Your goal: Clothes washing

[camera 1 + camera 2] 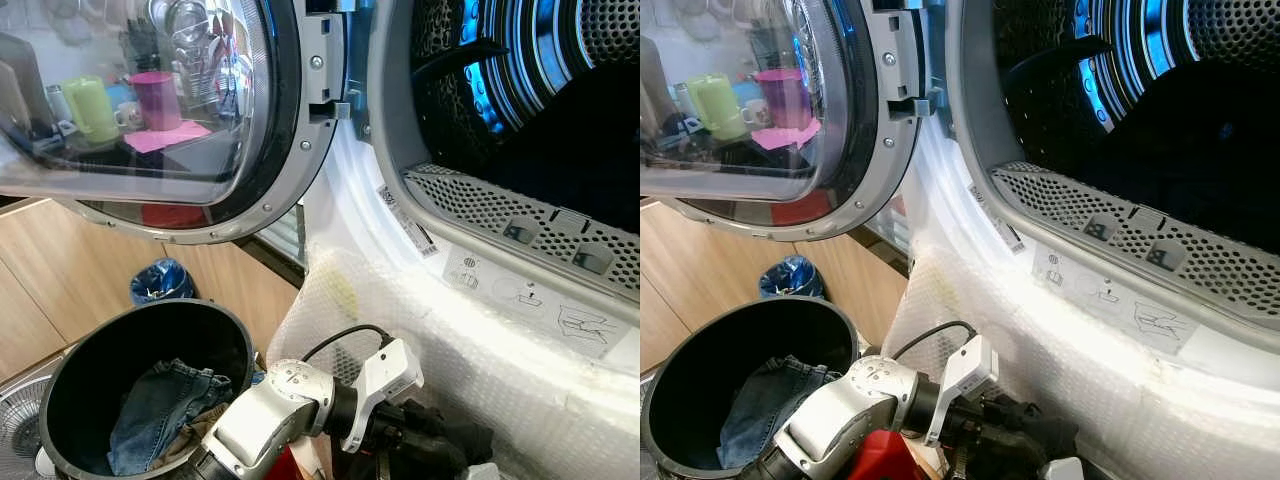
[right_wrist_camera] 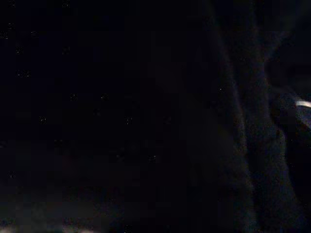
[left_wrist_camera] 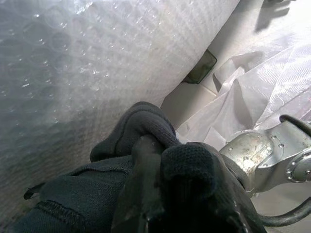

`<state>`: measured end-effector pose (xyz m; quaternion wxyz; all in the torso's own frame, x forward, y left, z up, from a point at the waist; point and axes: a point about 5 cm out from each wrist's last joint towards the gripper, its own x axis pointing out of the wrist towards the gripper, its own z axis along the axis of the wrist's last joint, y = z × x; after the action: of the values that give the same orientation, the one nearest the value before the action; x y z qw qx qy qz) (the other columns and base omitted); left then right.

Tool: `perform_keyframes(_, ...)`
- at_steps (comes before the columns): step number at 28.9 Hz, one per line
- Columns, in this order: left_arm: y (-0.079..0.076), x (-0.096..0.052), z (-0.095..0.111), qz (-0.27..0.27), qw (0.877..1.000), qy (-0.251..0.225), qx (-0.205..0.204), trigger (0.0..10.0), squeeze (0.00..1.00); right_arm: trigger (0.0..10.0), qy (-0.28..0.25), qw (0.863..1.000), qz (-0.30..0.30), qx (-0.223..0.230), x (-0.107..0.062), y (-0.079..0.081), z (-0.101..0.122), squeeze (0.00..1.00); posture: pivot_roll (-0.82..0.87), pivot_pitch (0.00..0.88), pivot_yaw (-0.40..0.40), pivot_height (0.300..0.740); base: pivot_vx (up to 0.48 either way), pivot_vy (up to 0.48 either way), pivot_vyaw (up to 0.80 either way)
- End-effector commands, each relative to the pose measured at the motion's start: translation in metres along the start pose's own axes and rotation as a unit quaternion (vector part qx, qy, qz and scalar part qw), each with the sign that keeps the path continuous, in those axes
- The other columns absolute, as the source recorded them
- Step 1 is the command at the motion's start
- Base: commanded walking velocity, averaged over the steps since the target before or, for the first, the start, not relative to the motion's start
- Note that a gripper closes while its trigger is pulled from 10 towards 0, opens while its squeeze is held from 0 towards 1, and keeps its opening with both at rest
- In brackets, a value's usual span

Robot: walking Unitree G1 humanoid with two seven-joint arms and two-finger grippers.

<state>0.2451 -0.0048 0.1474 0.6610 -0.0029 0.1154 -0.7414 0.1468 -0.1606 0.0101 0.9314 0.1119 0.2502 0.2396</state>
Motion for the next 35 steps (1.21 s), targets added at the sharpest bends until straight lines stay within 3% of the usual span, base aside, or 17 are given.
perform_keyframes(1, -0.010, 0.002, 0.027, -0.031, 0.997, -0.054, 0.039, 0.0, 0.00, 9.6, 0.045, 0.998, -0.027, 0.022, -0.006, -0.005, -0.021, 0.00, 0.09, 0.029, 0.008, 0.740, 0.000, 0.000, 0.00)
perform_keyframes(2, -0.009, 0.002, 0.028, -0.030, 0.997, -0.054, 0.038, 0.0, 0.00, 9.4, 0.049, 0.998, -0.029, 0.024, -0.007, -0.006, -0.024, 0.00, 0.09, 0.029, 0.008, 0.740, 0.000, 0.000, 0.00)
perform_keyframes(3, -0.009, 0.002, 0.028, -0.030, 0.997, -0.054, 0.038, 0.0, 0.00, 4.3, 0.051, 0.998, -0.030, 0.024, -0.007, -0.006, -0.025, 0.00, 0.09, 0.031, 0.008, 0.740, 0.000, 0.000, 0.00)
perform_keyframes(4, -0.009, 0.002, 0.028, -0.029, 0.997, -0.055, 0.038, 0.0, 0.00, 0.0, 0.050, 0.998, -0.031, 0.027, -0.007, -0.006, -0.025, 0.00, 0.09, 0.031, 0.008, 0.740, 0.000, 0.000, 0.00)
perform_keyframes(28, -0.007, 0.000, 0.030, -0.017, 0.998, -0.057, 0.037, 0.0, 0.00, 0.0, 0.007, 0.998, -0.036, 0.047, 0.004, -0.006, -0.017, 0.00, 0.10, 0.040, 0.003, 0.740, 0.000, 0.000, 0.00)
perform_keyframes(35, -0.007, -0.001, 0.030, -0.018, 0.998, -0.056, 0.039, 0.0, 0.00, 0.0, -0.008, 0.999, -0.011, 0.051, 0.005, 0.000, -0.013, 0.00, 0.10, 0.039, 0.010, 0.740, 0.000, 0.000, 0.00)
